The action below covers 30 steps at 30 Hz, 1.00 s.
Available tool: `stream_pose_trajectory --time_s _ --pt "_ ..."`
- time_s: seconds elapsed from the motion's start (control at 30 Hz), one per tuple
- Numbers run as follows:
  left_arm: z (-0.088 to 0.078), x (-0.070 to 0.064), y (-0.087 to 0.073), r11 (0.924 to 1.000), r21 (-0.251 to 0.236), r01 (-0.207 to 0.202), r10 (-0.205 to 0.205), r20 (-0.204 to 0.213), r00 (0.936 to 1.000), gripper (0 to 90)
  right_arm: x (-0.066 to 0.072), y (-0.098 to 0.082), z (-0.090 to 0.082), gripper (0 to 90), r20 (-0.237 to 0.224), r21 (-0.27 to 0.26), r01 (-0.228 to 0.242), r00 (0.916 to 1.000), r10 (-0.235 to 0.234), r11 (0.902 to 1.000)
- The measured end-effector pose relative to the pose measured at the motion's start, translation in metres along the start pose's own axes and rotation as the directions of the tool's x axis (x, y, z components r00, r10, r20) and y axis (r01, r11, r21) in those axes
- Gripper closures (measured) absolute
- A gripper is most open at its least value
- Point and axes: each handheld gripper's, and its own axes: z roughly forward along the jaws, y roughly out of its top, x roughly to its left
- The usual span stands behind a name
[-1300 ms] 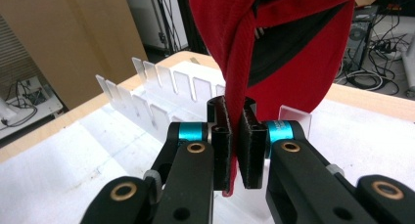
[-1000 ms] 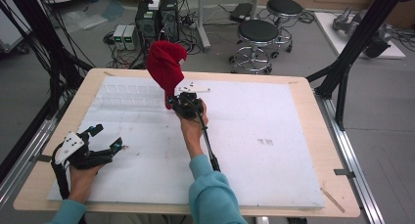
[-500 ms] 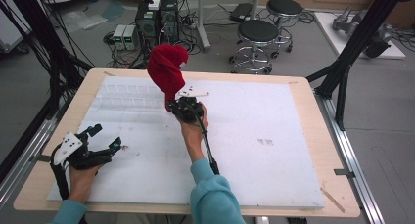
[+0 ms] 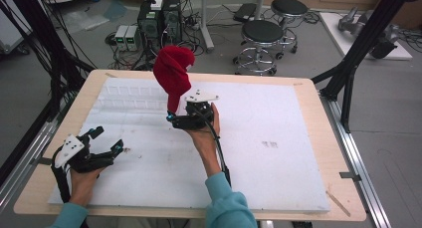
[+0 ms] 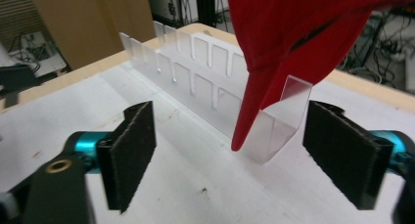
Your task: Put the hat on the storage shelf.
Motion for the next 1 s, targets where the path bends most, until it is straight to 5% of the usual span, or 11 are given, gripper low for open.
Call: stream_pose_trajectory --time_s 0.13,0.33,0.63,1.0 --pt "0.000 0.000 0.000 1.0000 0.002 -0.002 0.002 -0.001 1.0000 8.9 0.000 -0.002 -0.033 15.5 0.035 -0.060 0.050 0.9983 -0.048 0.9969" --pt "0.000 0.000 0.000 1.0000 0.001 -0.003 0.003 0.002 1.0000 8.9 -0.015 -0.012 -0.095 12.4 0.072 -0.104 0.040 0.9969 -0.032 0.9938" --pt "0.000 0.001 0.000 1.0000 -0.001 0.006 -0.006 -0.001 1.0000 9.0 -0.056 -0.066 -0.180 12.1 0.213 -0.103 0.020 0.9771 0.002 0.9945" --pt "-0.001 0.001 0.000 1.0000 -0.006 0.007 -0.007 0.000 1.0000 8.9 -0.072 -0.137 -0.221 11.5 0.255 -0.169 0.064 0.9668 -0.019 0.9835"
